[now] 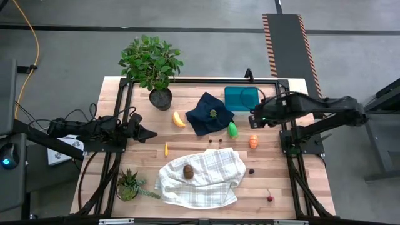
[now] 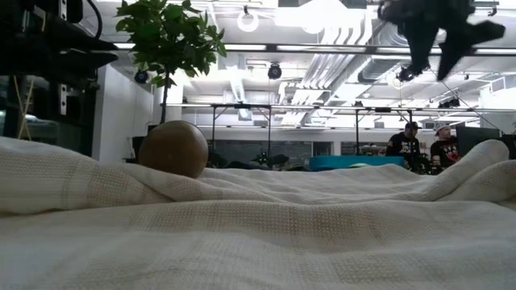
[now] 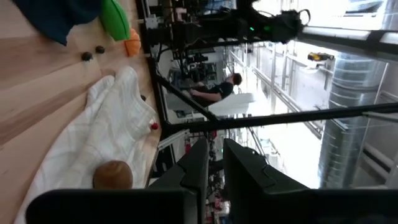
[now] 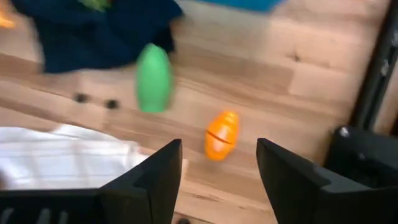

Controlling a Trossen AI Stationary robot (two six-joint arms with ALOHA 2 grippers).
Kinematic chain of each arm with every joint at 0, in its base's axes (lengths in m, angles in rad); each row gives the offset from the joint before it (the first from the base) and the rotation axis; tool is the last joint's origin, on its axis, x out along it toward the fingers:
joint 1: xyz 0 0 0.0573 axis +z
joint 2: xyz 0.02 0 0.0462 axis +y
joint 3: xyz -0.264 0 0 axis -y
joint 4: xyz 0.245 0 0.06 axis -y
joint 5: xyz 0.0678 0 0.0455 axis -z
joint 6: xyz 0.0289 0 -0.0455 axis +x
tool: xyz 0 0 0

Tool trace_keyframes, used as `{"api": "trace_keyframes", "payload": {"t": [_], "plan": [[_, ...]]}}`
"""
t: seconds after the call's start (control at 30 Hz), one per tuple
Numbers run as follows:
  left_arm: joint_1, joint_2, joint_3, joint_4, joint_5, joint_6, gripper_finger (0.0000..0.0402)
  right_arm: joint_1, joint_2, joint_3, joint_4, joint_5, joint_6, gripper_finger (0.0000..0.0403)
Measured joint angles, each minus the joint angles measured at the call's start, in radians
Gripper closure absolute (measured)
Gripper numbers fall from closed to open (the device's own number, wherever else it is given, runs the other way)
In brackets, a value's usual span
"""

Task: Pick and placing Produce into tupperware
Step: Put the yellow durian into the blue bin

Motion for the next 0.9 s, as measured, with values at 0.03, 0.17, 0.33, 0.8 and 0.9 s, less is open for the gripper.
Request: {"api": "trace_keyframes", "payload": {"t": [0.03,0.17,0.33,0.8,0.9], "plan": [[0.000,0.000,0.000,0.000,0.008,0.000,0.0362,-0.002,0.000,-0.029,0.018,-0.019,0.009,0.0201],[0.000,0.000,0.000,0.003,0.040,0.000,0.0362,-0.002,-0.031,-0.184,0.162,-0.087,0.054,0.0200],[0.000,0.000,0.000,0.006,0.057,0.000,0.0362,-0.002,-0.053,-0.333,0.279,-0.160,0.137,0.0200],[0.000,0.000,0.000,0.012,0.069,0.000,0.0362,-0.010,0.066,-0.433,0.459,-0.246,0.083,0.0188],[0.000,0.000,0.000,0.012,0.069,0.000,0.0362,-0.028,0.118,-0.433,0.473,-0.261,0.059,0.0168]]}}
